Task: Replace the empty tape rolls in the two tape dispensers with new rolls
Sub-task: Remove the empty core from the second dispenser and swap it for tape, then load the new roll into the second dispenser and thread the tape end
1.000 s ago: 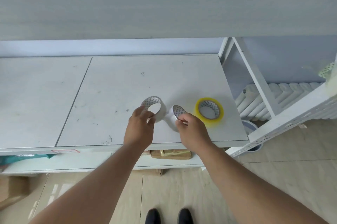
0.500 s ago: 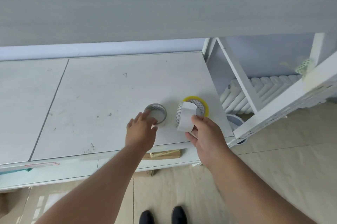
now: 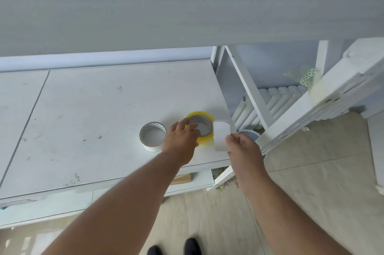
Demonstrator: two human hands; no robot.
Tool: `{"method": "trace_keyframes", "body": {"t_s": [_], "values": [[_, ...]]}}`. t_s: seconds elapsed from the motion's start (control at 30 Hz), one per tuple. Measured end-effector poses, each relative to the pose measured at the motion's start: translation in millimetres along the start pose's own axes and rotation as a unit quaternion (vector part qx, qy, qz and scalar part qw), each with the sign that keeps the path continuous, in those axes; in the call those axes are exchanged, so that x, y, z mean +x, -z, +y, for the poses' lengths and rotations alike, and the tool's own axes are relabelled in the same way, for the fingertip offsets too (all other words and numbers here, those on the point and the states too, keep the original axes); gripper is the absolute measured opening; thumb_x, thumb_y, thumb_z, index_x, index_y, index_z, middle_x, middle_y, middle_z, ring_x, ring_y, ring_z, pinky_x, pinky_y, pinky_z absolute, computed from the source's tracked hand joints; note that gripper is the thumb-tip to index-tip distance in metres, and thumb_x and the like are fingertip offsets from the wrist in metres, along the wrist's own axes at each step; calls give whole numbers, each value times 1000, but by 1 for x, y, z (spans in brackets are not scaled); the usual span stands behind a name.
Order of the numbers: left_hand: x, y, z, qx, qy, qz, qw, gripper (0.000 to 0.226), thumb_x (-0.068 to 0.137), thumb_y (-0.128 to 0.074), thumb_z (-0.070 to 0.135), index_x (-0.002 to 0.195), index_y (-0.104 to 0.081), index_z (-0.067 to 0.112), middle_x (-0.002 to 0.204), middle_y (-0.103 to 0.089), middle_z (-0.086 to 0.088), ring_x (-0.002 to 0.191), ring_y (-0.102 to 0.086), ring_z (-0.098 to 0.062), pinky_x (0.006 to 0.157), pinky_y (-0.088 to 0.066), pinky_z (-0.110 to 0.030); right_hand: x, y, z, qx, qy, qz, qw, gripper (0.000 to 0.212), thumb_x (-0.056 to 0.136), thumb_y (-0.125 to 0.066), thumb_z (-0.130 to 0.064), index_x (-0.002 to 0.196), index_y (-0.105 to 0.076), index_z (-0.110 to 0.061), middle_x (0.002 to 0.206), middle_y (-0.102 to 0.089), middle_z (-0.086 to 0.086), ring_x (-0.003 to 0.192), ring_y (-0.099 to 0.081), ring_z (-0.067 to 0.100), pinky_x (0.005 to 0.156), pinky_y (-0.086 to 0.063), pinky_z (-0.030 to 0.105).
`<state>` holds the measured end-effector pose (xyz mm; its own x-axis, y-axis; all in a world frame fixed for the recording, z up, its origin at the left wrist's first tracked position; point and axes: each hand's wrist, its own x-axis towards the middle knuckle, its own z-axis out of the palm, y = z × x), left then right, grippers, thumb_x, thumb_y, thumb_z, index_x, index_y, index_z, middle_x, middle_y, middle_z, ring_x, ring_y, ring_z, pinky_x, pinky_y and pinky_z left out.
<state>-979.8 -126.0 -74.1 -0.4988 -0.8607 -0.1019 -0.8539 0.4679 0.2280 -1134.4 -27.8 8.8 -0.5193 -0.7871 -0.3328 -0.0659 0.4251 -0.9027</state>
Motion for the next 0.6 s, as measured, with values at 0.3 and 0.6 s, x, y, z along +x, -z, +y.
{"method": "trace_keyframes", "body": {"t_s": [0.3,0.6], "values": [[-47,92,11,-431,222,120,867,26,96,-70,35,119,-69,23,122,-61,4,106,-58,-22,87,-44,-31,48,-33,45,-360,261,-57,894,21,101,-53,-12,83,-63,-13,83,-63,5,86,-57,31,72,-39,35],[-118,103,14,-564,238,131,780,15,99,-70,32,113,-72,26,122,-74,2,116,-69,-9,104,-50,-29,51,-45,41,-505,342,-72,789,6,90,-65,-17,87,-68,-13,89,-71,6,87,-66,33,88,-54,45]]}}
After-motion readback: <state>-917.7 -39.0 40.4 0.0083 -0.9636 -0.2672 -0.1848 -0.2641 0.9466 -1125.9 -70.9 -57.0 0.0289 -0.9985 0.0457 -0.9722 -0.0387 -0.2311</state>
